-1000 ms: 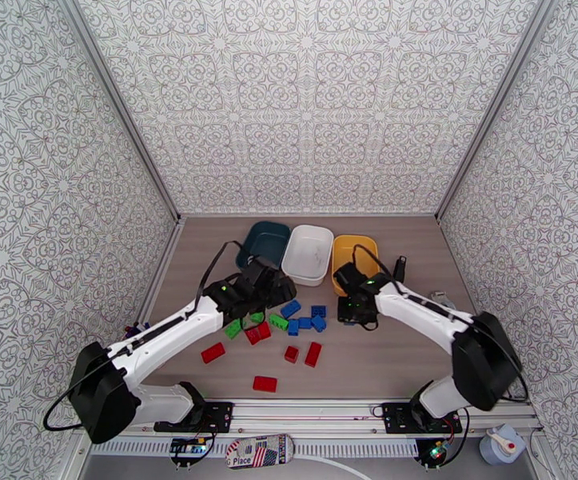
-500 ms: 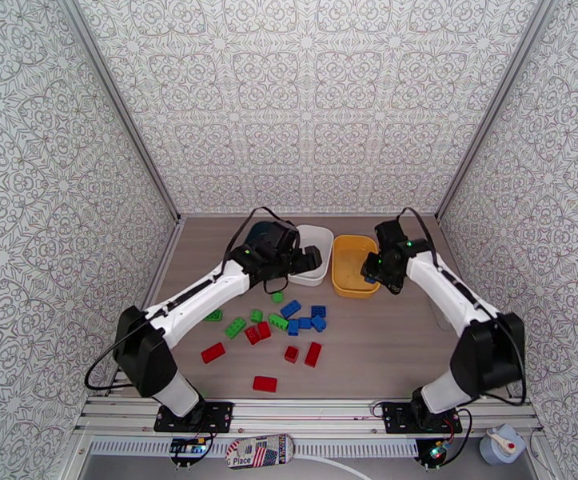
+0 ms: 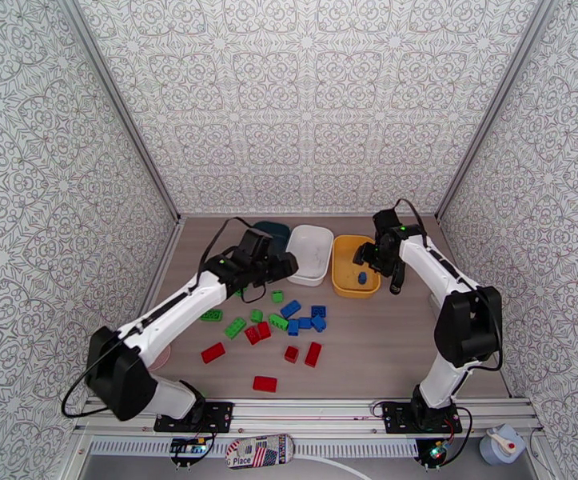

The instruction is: Sort the legos into containers by color

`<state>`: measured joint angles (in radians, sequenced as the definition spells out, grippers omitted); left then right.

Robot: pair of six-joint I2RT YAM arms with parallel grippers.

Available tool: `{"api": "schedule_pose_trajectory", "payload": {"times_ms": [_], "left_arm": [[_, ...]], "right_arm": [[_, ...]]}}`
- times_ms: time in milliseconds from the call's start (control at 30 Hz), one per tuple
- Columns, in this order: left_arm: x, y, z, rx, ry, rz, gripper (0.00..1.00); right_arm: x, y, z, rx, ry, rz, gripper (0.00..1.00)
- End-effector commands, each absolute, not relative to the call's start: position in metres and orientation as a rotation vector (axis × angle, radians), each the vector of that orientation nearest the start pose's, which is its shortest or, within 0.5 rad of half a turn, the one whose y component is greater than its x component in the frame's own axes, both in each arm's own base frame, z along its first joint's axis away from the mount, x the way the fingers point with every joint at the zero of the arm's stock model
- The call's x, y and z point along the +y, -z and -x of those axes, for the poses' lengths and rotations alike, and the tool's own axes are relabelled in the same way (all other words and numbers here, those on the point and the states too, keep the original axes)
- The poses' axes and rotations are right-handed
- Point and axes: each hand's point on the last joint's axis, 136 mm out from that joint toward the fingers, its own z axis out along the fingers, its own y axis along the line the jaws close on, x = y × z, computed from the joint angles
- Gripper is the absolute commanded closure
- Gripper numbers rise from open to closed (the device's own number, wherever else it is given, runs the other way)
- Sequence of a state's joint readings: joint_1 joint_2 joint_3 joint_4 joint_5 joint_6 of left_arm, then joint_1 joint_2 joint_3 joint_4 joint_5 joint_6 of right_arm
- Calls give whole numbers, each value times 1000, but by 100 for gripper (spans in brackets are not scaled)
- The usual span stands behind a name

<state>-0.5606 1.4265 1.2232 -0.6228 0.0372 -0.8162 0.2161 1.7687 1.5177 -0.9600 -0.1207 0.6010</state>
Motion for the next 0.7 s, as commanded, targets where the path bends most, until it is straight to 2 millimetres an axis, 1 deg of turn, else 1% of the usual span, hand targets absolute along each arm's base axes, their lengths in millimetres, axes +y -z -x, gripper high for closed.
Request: {"api": "schedule_pose_trajectory", "payload": {"times_ms": [0,67,167,233,267,300,333,400,467,567,667], "left_arm": [[-199,-198,-326,2498,600,377,13],[-192,-197,-322,2499,579,396,13],[-185,-193,-317,2501,562,419,13],[-183,-191,-313,2506,555,428,13],[-182,-189,-312,2506,555,434,13],[-181,-188,-311,2510,551,437,13],[-181,-186,-309,2514,548,438,13],[-180,-183,-305,2521,535,439,13],[-182,-180,-303,2526,531,444,13],[-184,-174,-298,2538,526,450,13],[-188,-170,-294,2542,521,453,13]], "right_arm": [[107,-159,-383,2783,-348,-477,31],[99,-160,-374,2791,-292,-516,32],[90,-156,-355,2819,-224,-572,33],[87,-154,-344,2786,-238,-594,32],[88,-153,-338,2753,-284,-601,29],[93,-154,-333,2729,-347,-591,23],[98,-155,-328,2728,-402,-564,23],[111,-149,-312,2789,-485,-506,30],[122,-146,-302,2784,-525,-435,33],[133,-144,-289,2773,-538,-351,31],[146,-135,-277,2817,-527,-256,32]]}}
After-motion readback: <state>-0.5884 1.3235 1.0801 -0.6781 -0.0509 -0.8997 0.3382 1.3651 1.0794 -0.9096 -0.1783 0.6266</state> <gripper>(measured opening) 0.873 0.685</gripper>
